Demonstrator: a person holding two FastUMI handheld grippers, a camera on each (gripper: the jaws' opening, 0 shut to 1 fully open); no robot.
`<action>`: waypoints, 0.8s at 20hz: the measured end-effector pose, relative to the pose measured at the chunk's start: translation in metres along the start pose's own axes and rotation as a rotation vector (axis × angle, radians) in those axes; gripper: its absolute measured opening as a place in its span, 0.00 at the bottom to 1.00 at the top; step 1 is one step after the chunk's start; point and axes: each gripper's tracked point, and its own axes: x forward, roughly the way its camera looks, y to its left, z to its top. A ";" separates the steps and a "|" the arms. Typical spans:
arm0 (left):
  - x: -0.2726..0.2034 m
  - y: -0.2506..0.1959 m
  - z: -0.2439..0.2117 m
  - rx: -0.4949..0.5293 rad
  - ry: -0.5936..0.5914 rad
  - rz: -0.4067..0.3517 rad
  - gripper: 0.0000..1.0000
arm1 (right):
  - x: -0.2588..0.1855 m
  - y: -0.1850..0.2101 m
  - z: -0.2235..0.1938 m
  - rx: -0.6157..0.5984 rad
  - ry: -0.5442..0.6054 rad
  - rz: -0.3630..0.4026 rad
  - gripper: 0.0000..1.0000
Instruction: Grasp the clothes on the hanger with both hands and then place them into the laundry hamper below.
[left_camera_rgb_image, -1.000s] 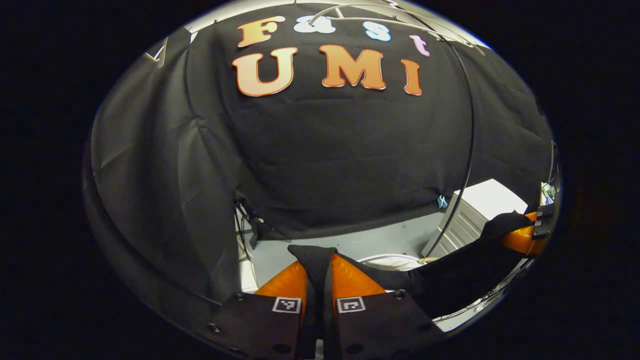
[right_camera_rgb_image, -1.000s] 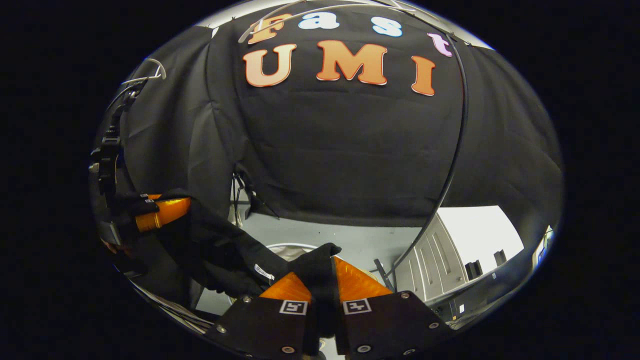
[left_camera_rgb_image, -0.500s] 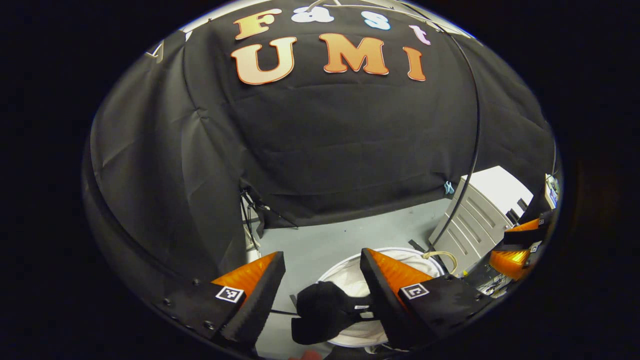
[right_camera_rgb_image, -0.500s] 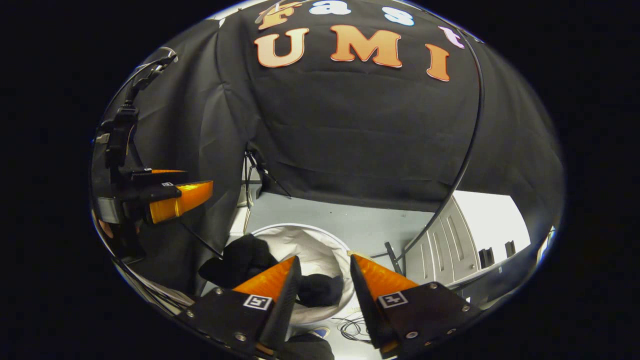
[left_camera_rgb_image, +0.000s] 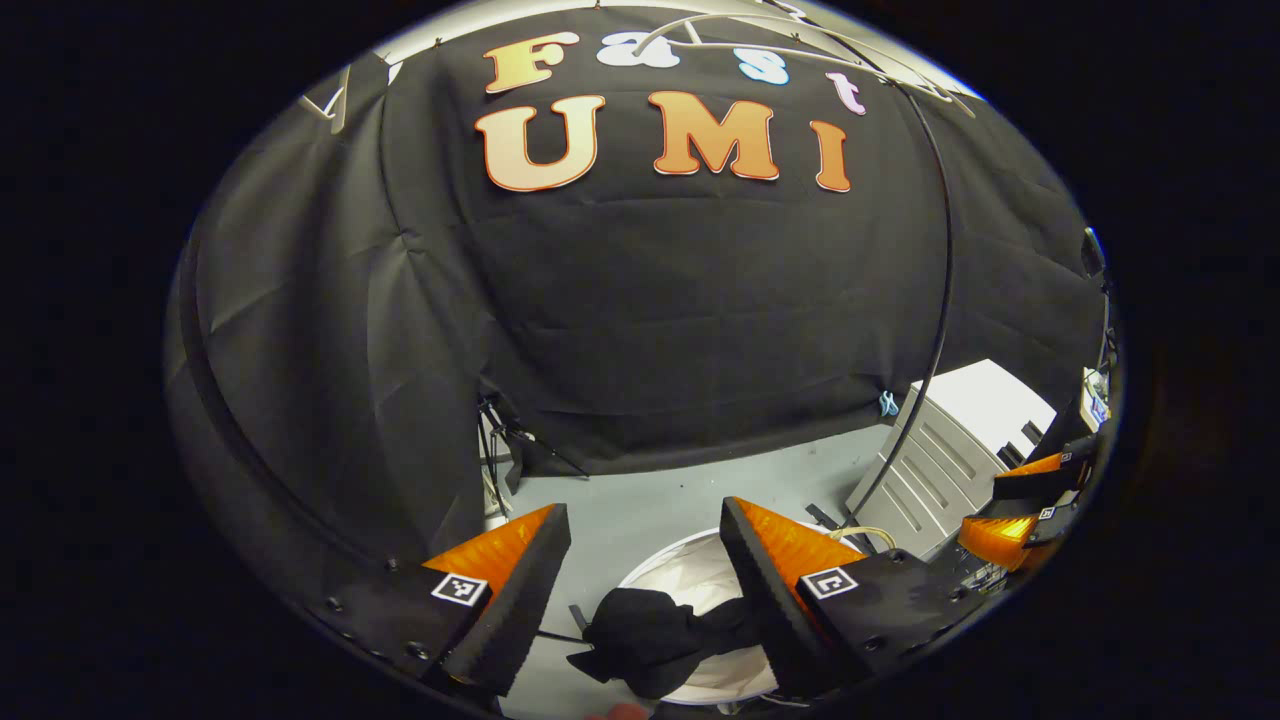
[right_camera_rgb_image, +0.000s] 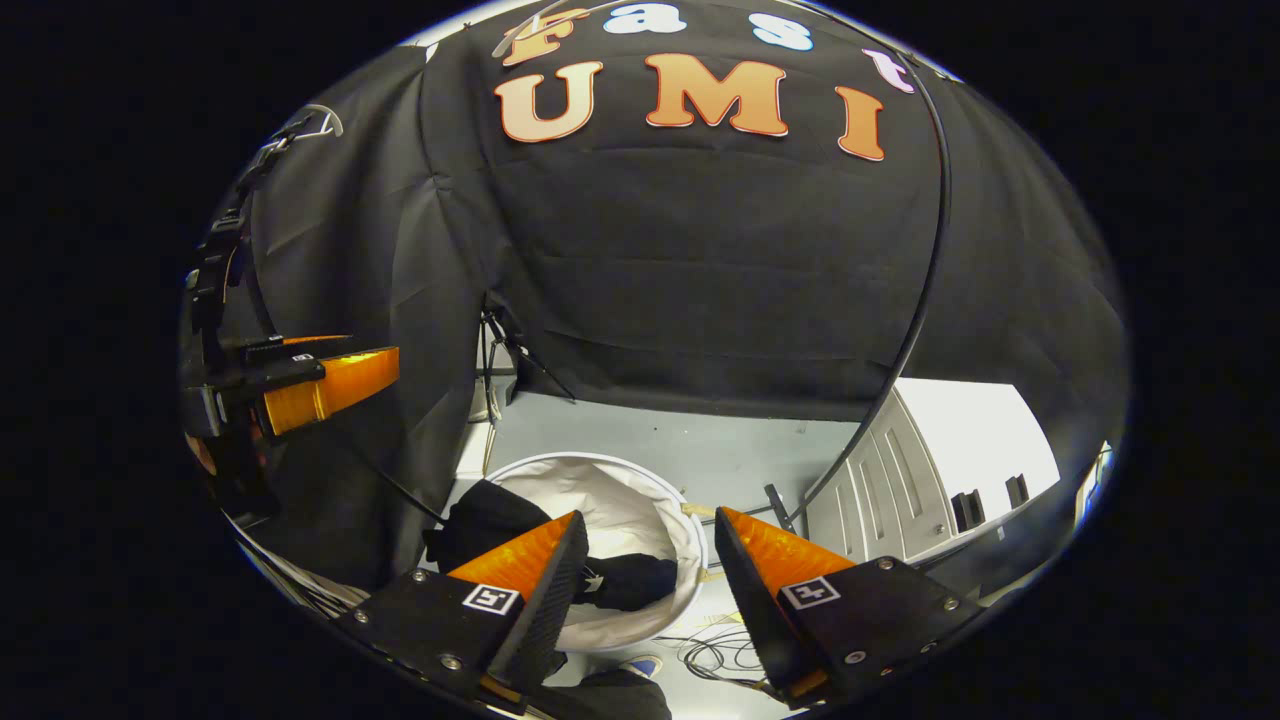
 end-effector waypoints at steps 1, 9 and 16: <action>-0.001 -0.001 0.000 0.000 -0.004 0.000 0.98 | -0.001 0.000 0.000 0.001 -0.002 0.001 0.80; -0.024 0.007 0.044 -0.024 -0.108 0.018 0.98 | -0.024 0.005 0.040 0.045 -0.090 0.032 0.88; -0.050 0.015 0.114 -0.048 -0.264 0.033 0.98 | -0.068 -0.002 0.122 0.049 -0.261 0.020 0.88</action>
